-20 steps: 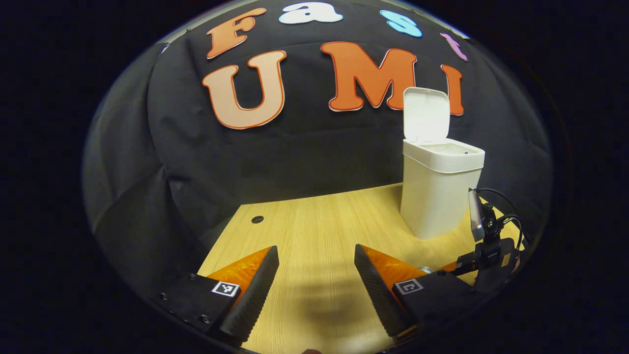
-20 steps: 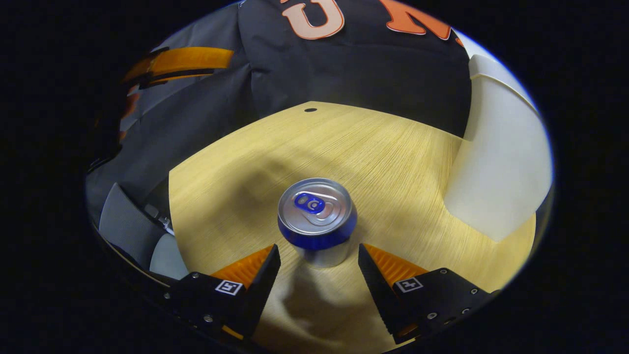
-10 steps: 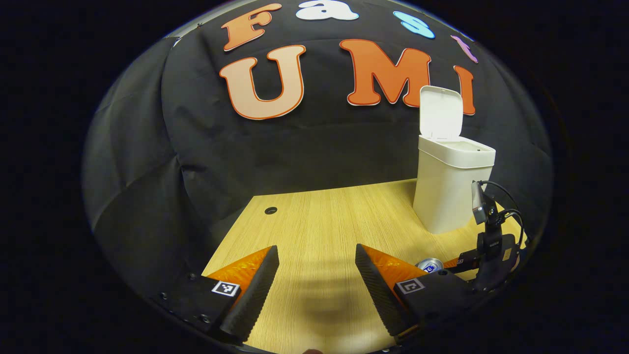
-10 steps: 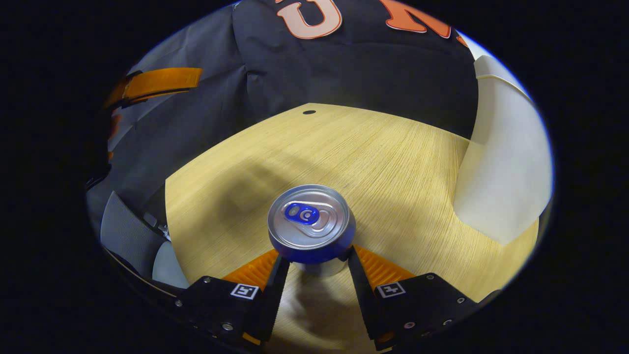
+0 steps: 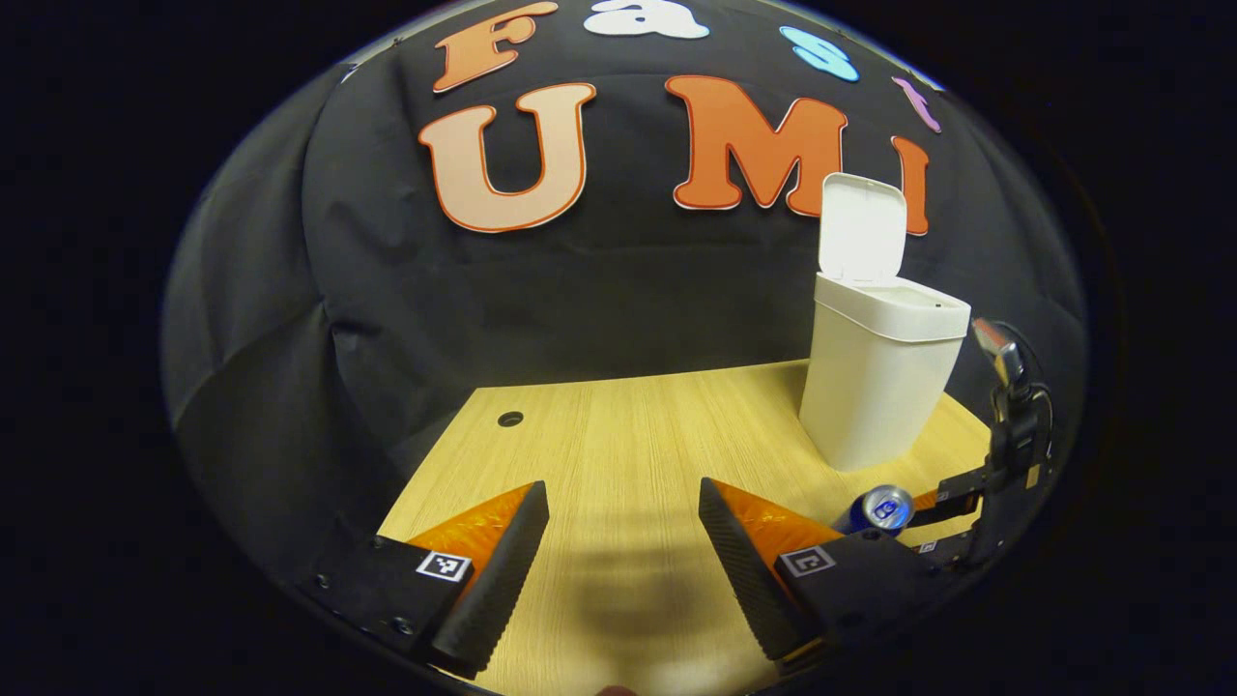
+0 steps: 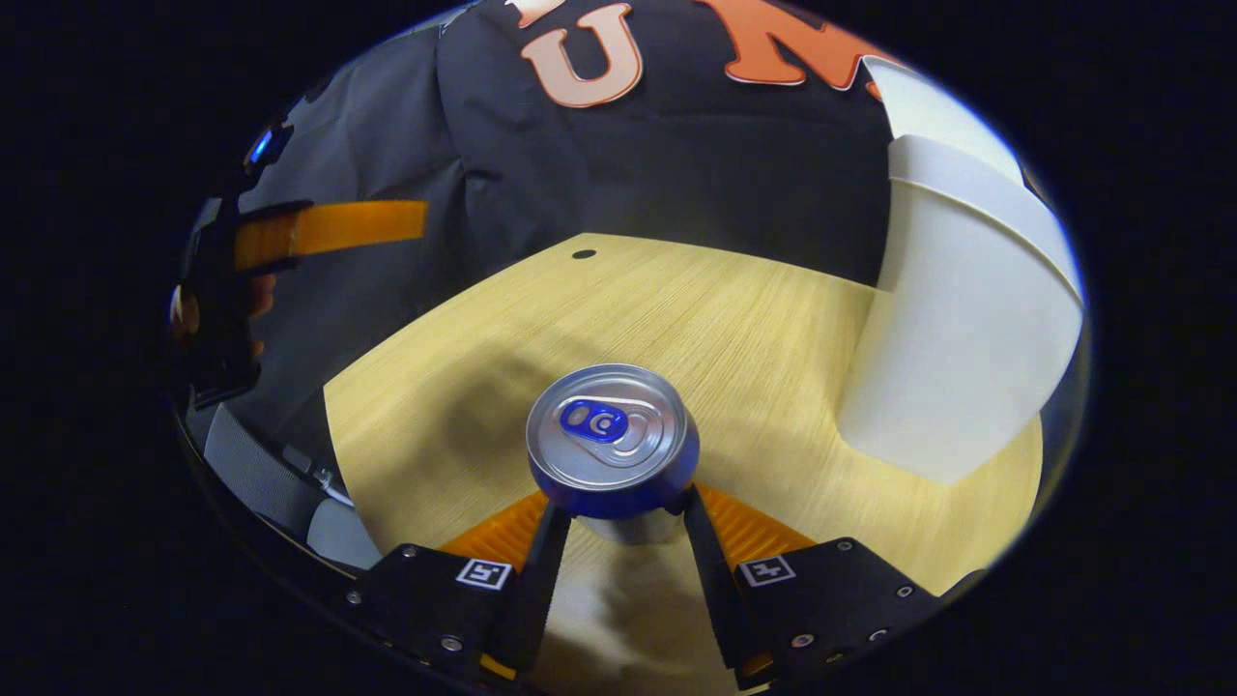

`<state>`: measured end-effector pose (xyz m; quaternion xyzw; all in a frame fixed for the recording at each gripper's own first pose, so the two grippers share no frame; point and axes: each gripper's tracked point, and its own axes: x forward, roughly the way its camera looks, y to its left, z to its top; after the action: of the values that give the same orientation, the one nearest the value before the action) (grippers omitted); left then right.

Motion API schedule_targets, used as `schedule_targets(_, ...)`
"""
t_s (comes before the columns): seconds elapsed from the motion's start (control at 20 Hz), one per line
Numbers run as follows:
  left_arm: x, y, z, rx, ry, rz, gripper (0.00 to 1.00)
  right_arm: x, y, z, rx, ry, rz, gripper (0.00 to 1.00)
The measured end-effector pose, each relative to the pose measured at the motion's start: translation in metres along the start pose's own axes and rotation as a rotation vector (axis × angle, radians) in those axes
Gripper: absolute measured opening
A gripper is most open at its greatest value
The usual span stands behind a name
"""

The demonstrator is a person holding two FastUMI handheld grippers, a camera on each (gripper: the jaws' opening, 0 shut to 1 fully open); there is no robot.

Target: Press the lid of the desktop garbage bin to open it, pick up the crumpled paper on the desktop and throw it into the bin, then pick up the pop can on the desktop and drop it into the bin, and finally close the garbage bin lid.

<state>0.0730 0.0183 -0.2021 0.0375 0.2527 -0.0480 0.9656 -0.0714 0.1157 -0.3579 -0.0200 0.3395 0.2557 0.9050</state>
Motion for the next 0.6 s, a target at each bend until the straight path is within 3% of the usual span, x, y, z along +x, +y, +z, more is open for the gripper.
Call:
schedule_targets(0.1, 0.006, -0.006, 0.001, 0.005, -0.004, -0.02, 1.0, -0.003, -0.002, 0.005, 0.012, -0.021, -0.036, 0.7)
schedule_targets(0.15, 0.009, -0.01, 0.002, 0.005, -0.005, -0.03, 0.95, -0.006, -0.002, 0.008, 0.016, -0.031, -0.058, 0.7)
schedule_targets(0.25, 0.015, -0.016, 0.002, 0.006, -0.007, -0.047, 1.0, -0.021, -0.006, 0.02, 0.02, -0.062, -0.1, 0.7)
schedule_targets(0.6, 0.029, -0.027, -0.004, 0.016, 0.006, -0.072, 1.0, -0.079, -0.035, 0.059, 0.055, -0.133, -0.231, 0.7)
